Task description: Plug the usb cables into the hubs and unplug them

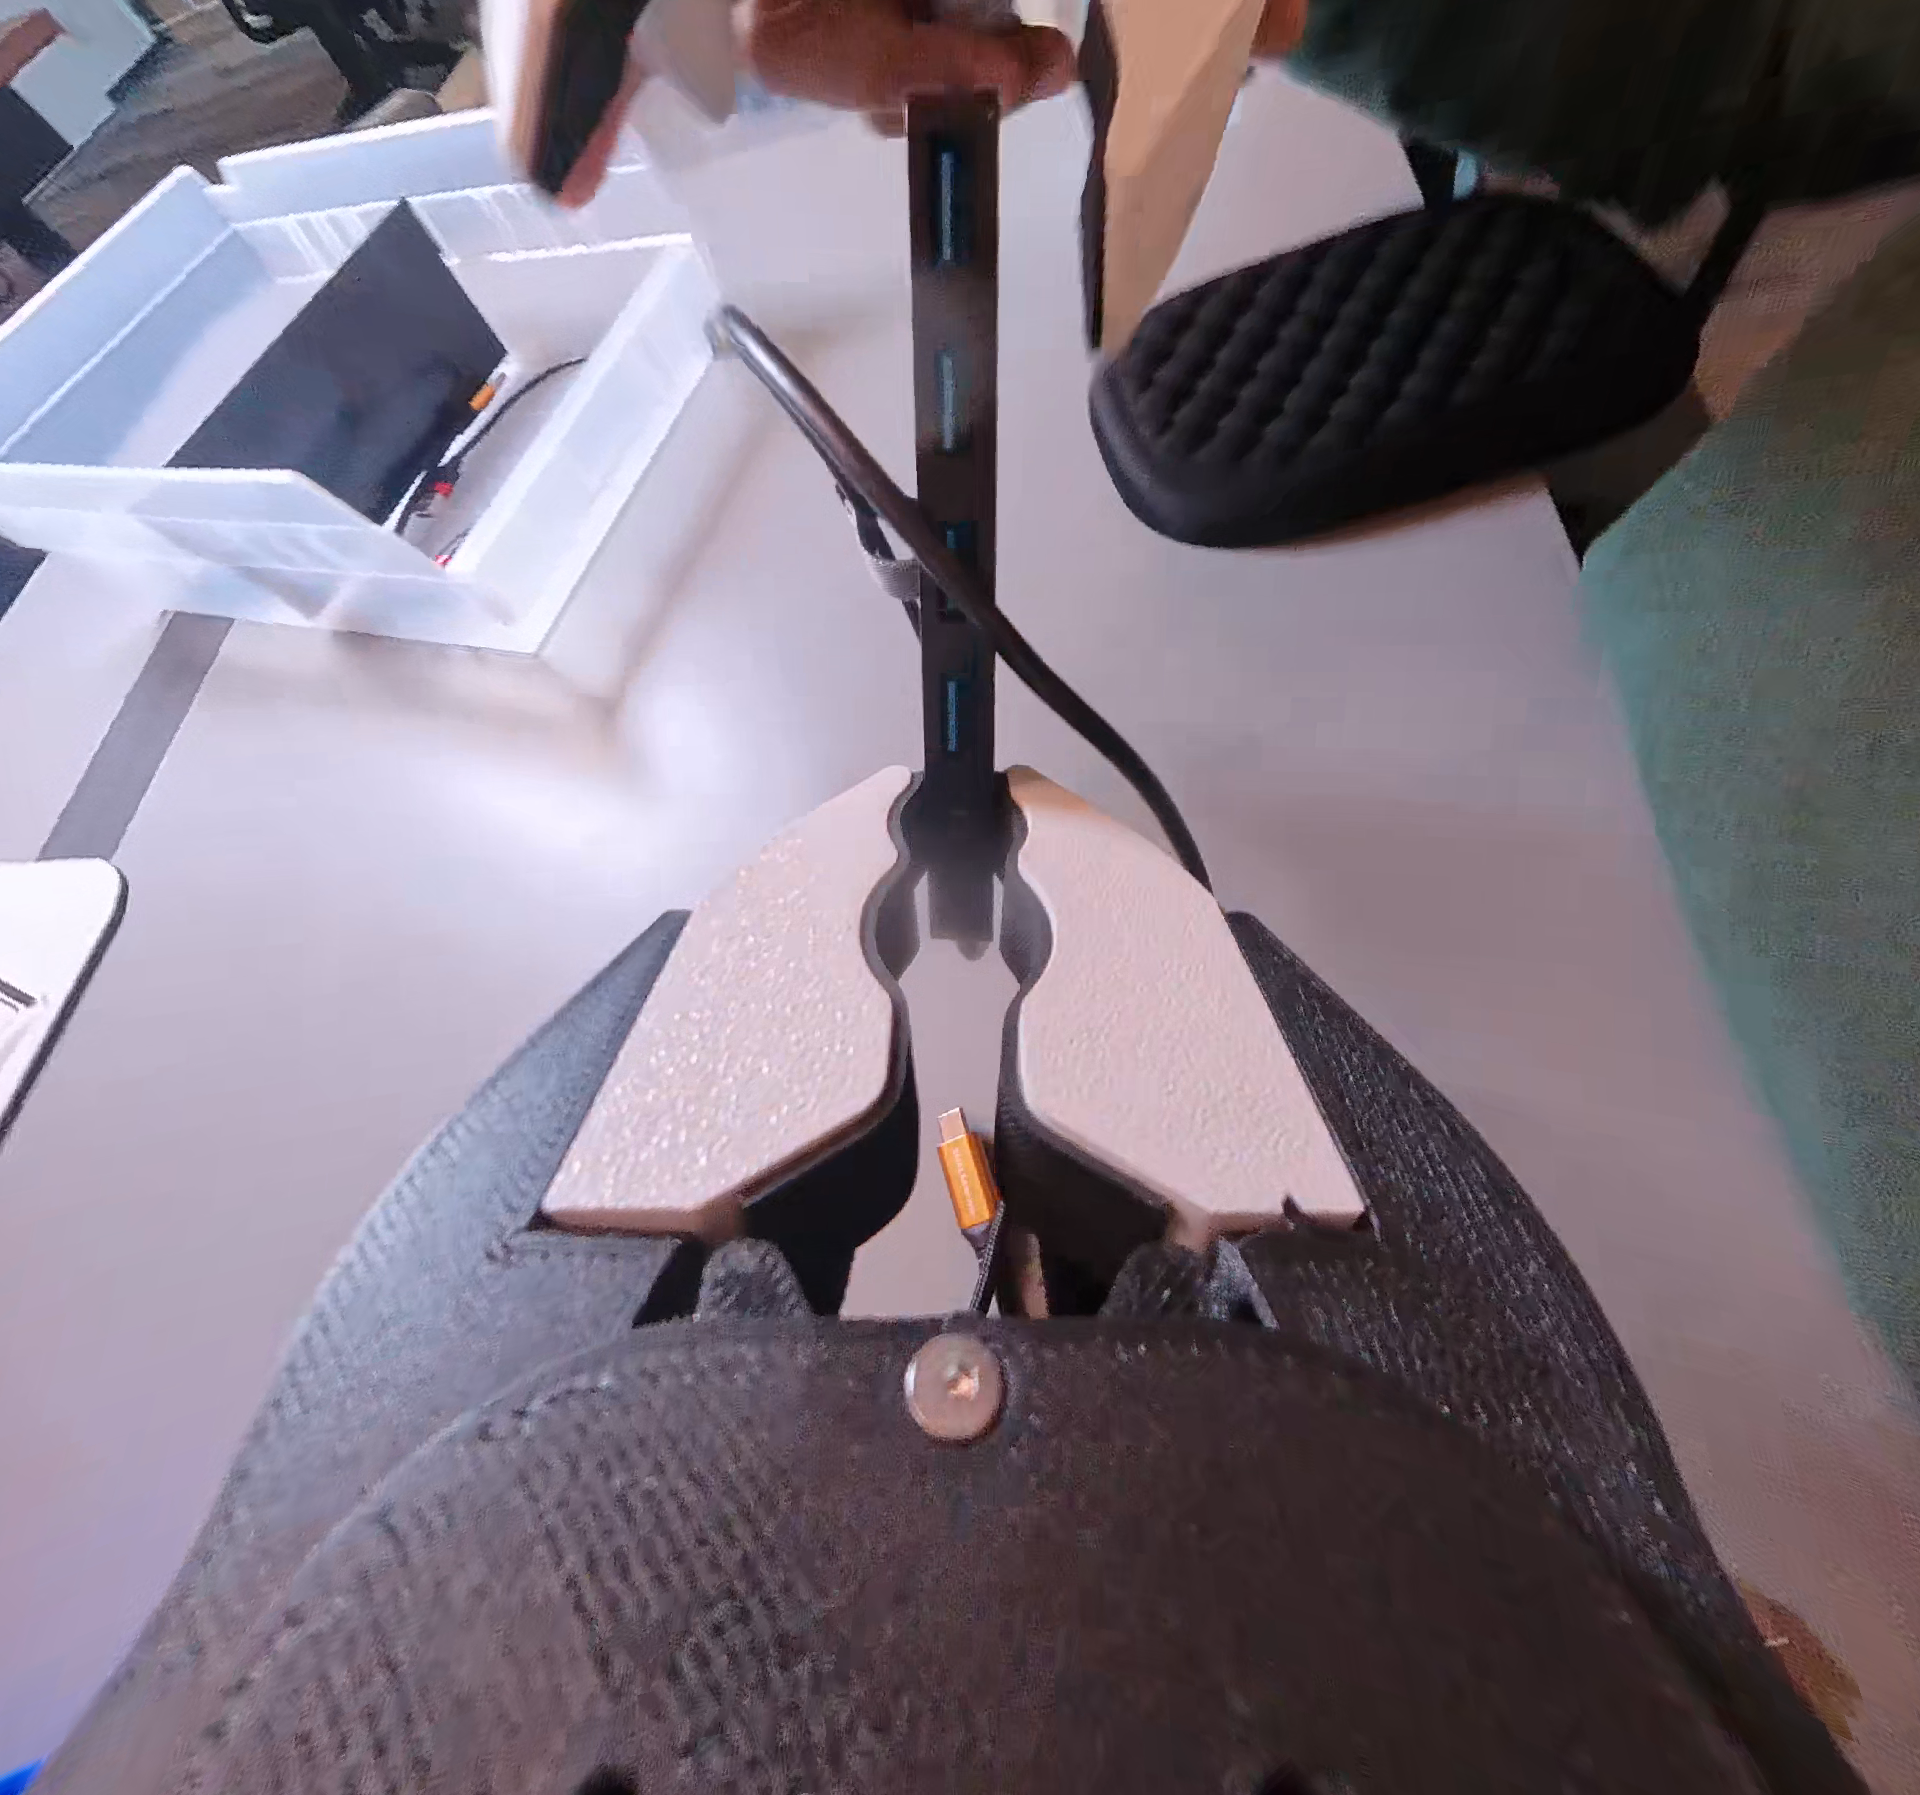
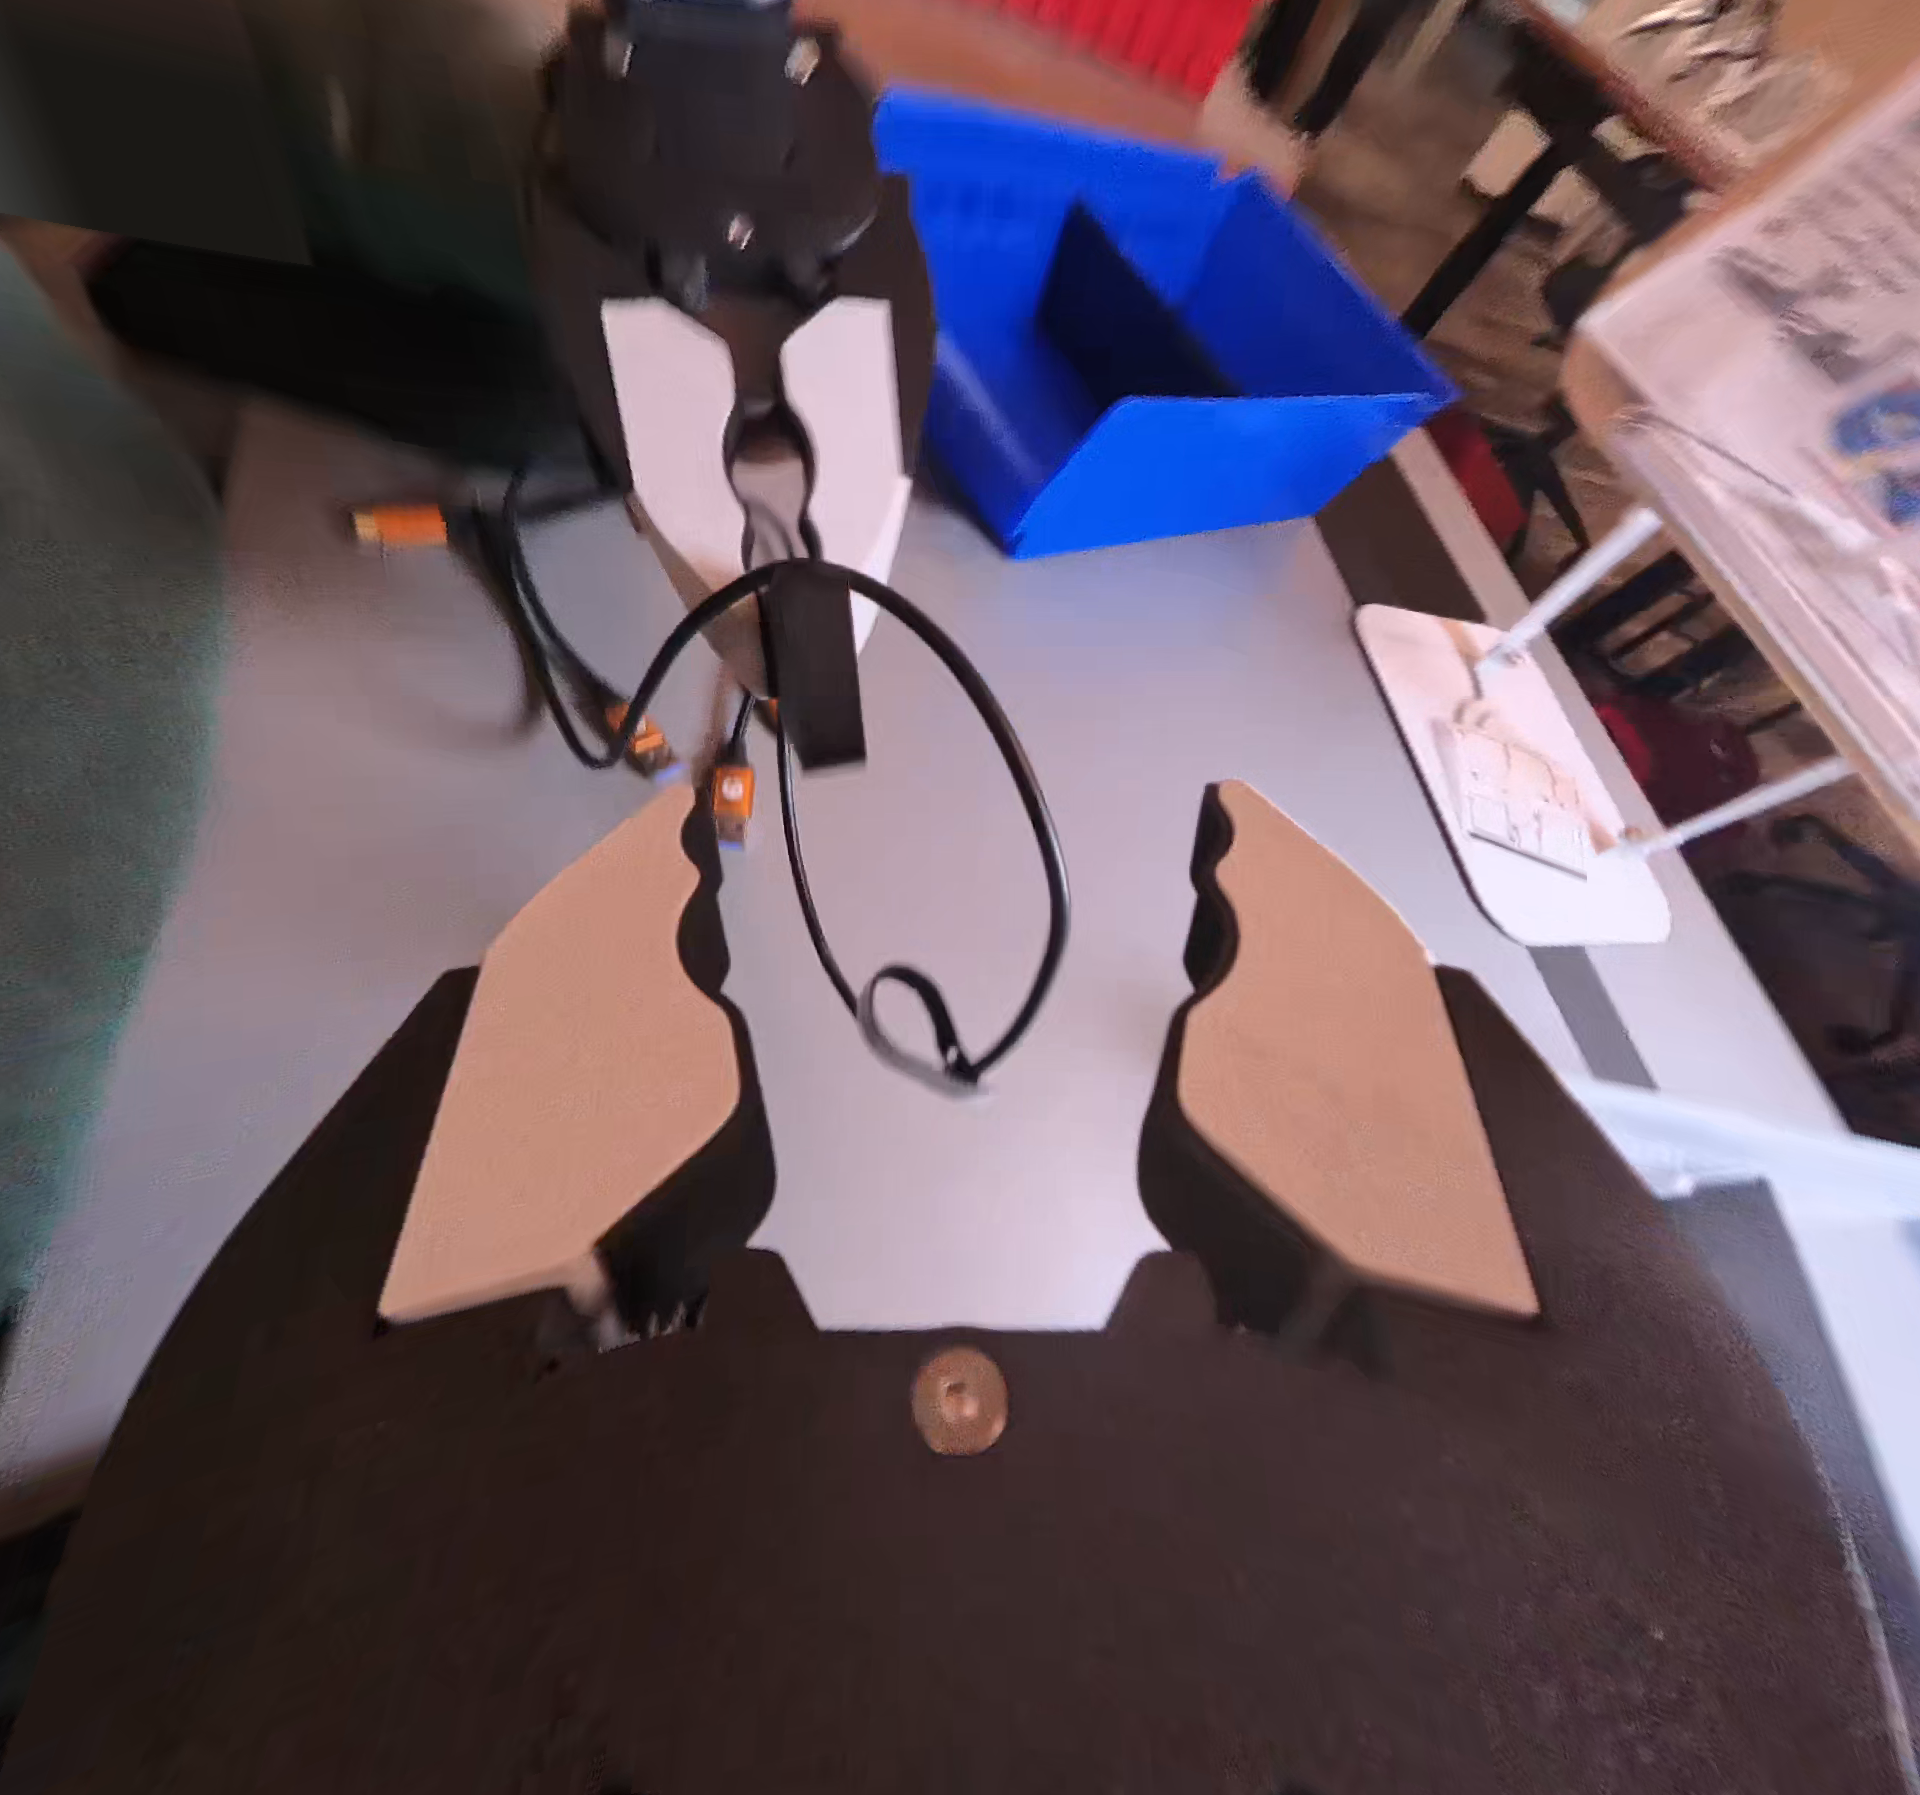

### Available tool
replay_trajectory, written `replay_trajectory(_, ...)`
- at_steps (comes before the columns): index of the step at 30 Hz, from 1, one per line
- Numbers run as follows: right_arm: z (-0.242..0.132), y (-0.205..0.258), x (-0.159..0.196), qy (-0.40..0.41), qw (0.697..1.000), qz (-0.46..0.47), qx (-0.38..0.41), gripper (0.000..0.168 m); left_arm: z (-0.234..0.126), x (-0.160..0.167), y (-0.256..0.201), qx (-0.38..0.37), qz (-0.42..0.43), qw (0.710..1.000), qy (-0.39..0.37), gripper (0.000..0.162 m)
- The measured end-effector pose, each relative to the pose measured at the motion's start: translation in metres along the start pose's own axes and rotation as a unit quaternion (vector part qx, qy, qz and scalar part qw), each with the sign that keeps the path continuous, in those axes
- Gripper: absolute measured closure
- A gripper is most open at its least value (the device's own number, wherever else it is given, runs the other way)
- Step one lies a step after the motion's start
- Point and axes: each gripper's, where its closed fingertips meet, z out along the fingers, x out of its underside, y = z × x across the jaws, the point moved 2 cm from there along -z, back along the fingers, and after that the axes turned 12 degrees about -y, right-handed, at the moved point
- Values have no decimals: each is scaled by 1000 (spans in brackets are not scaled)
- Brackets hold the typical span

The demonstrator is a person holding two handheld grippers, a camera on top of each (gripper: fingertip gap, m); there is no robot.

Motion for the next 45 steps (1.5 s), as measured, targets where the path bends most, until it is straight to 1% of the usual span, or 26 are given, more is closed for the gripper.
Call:
replay_trajectory(1,12,8,4,24,999,-27,-23,82,3,2,-4,4,18,1000,15,151)
replay_trajectory(2,22,16,9,46,997,-45,-49,92,5,5,-7,4,34,999,29,151)
replay_trajectory(3,29,22,11,61,994,-62,-72,113,6,7,-8,1,46,998,41,151)
replay_trajectory(4,33,28,12,65,990,-79,-93,138,5,9,-5,-13,53,997,50,151)
replay_trajectory(5,35,30,11,62,990,-83,-99,150,2,10,-1,-24,55,997,48,151)
replay_trajectory(7,36,32,5,40,992,-53,-111,154,-4,4,-1,-19,38,999,22,150)
replay_trajectory(10,26,28,-9,6,992,-17,-124,155,-12,-9,-2,-10,26,999,-25,148)
replay_trajectory(12,9,24,-26,-20,990,8,-139,155,-22,-18,3,-9,-13,998,-58,128)
replay_trajectory(13,-2,21,-37,-34,989,17,-144,155,-28,-23,7,-12,-31,996,-80,123)
replay_trajectory(15,-26,5,-59,-59,989,23,-135,155,-45,-34,19,-33,-50,990,-124,120)
replay_trajectory(18,-67,-31,-92,-91,992,29,-87,155,-72,-46,42,-96,-52,979,-171,123)
replay_trajectory(20,-93,-60,-111,-99,994,21,-38,155,-87,-48,55,-140,-54,972,-183,126)
replay_trajectory(21,-103,-77,-114,-84,996,6,-2,155,-92,-47,59,-153,-55,969,-184,126)
replay_trajectory(23,-122,-110,-111,-30,997,-29,67,154,-98,-44,63,-170,-54,967,-183,129)
replay_trajectory(26,-142,-165,-92,70,981,-72,167,154,-95,-38,59,-165,-54,970,-170,131)
replay_trajectory(29,-154,-219,-48,212,940,-130,235,154,-85,-31,53,-157,-38,977,-142,132)
replay_trajectory(32,-159,-263,8,339,890,-176,250,155,-76,-23,48,-149,-14,982,-112,134)
replay_trajectory(34,-164,-288,44,427,846,-208,243,155,-69,-16,45,-146,-3,985,-91,135)
replay_trajectory(35,-164,-298,60,458,828,-221,235,155,-66,-12,45,-145,1,986,-81,135)
replay_trajectory(36,-161,-305,74,478,819,-227,223,155,-64,-8,44,-143,4,987,-72,135)
replay_trajectory(37,-157,-311,87,491,814,-227,211,155,-62,-4,44,-141,5,988,-65,135)
replay_trajectory(39,-140,-322,107,489,819,-228,194,155,-59,1,45,-138,1,989,-60,136)
replay_trajectory(42,-102,-334,128,446,848,-227,177,154,-56,10,47,-131,-17,990,-57,137)
replay_trajectory(45,-63,-343,150,392,881,-205,170,153,-53,20,48,-127,-29,990,-47,138)
